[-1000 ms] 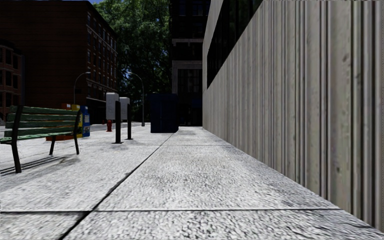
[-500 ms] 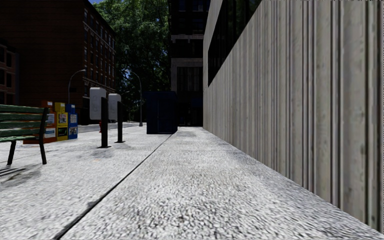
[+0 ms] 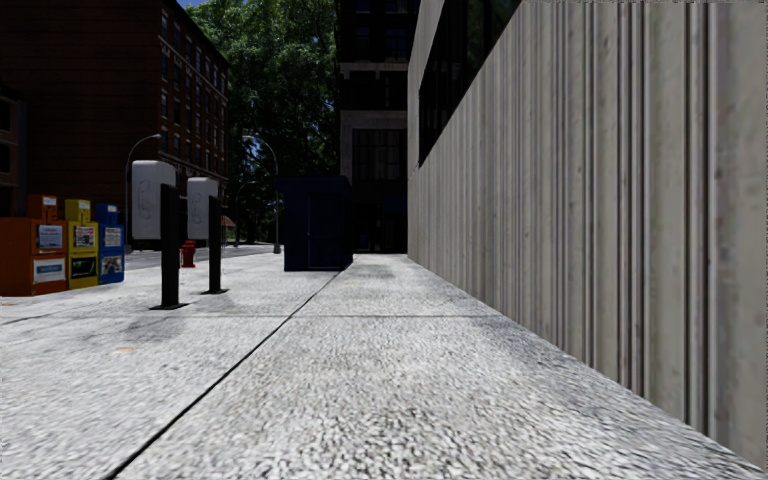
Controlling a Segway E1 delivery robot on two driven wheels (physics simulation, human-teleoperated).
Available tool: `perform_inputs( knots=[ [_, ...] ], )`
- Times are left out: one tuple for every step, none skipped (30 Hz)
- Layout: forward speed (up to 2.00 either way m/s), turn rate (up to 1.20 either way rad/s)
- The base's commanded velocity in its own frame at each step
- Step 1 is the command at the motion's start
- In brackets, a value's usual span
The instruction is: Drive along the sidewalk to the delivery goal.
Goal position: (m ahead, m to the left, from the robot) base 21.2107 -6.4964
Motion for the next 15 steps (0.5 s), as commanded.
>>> perform_inputs(
  knots=[
    [2.0,0.0],
    [2.0,0.0],
    [2.0,0.0],
    [2.0,0.0],
    [2.0,0.0],
    [2.0,0.0],
    [2.0,0.0],
    [2.0,0.0],
    [2.0,0.0],
    [2.0,0.0],
    [2.0,0.0],
    [2.0,0.0],
    [2.0,0.0],
    [2.0,0.0],
    [2.0,0.0]
  ],
)
